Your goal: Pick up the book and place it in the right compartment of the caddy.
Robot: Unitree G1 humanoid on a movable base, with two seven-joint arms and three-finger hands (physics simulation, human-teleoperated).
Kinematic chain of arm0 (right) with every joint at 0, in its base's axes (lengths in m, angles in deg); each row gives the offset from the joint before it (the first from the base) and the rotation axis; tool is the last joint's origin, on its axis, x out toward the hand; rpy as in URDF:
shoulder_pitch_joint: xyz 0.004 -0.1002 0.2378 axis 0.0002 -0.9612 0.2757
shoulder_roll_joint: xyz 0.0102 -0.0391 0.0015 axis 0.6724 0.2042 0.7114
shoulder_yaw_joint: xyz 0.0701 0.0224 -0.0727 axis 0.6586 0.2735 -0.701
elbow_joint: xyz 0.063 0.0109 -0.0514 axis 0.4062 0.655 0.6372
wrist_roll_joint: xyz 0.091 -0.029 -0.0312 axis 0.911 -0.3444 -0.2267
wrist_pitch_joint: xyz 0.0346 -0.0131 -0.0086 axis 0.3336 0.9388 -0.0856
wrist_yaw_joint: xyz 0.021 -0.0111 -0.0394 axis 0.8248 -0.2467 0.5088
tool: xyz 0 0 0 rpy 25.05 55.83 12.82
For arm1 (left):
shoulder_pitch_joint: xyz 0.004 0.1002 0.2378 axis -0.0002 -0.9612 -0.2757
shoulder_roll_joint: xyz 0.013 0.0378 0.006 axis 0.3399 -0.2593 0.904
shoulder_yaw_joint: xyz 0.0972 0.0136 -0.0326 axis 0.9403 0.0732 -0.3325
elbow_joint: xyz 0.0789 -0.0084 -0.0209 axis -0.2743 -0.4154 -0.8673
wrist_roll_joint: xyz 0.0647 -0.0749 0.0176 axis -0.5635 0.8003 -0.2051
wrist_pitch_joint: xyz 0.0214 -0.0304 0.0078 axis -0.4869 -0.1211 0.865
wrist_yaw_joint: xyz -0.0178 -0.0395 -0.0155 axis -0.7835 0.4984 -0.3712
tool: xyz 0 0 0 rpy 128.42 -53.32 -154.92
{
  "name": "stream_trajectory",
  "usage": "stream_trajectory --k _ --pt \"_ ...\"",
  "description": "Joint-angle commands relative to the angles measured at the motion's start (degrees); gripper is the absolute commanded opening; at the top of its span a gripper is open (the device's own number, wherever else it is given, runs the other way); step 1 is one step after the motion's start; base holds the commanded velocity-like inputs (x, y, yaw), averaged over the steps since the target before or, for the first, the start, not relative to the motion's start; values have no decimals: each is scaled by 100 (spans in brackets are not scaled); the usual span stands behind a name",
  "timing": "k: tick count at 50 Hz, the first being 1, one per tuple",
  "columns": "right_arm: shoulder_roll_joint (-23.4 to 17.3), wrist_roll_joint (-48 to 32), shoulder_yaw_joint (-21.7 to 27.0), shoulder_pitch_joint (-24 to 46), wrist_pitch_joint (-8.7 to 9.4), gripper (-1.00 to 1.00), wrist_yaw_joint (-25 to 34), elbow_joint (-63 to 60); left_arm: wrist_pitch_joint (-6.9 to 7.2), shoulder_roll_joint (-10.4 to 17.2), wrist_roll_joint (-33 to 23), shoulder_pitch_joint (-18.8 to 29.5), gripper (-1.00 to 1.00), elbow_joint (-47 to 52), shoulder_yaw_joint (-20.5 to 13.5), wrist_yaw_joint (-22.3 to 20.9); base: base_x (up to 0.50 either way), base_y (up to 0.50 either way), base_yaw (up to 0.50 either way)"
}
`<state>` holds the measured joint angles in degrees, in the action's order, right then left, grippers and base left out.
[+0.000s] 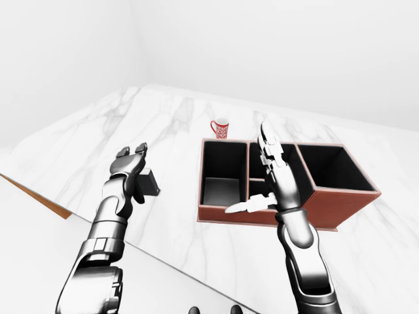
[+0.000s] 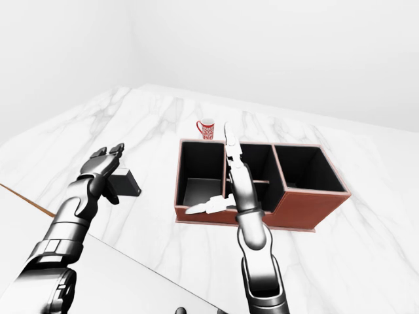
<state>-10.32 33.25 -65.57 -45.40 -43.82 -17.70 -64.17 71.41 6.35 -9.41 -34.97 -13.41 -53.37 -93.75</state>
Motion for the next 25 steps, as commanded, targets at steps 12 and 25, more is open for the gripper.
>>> stream_trajectory --k 12,25 --pt "16 -23 -33 42 56 100 11 -37 0 142 -89 668 100 -1379 183 645 0 0 0" --pt "13 3 -28 28 16 100 18 1 0 109 8 1293 100 -2817 434 1384 0 0 0"
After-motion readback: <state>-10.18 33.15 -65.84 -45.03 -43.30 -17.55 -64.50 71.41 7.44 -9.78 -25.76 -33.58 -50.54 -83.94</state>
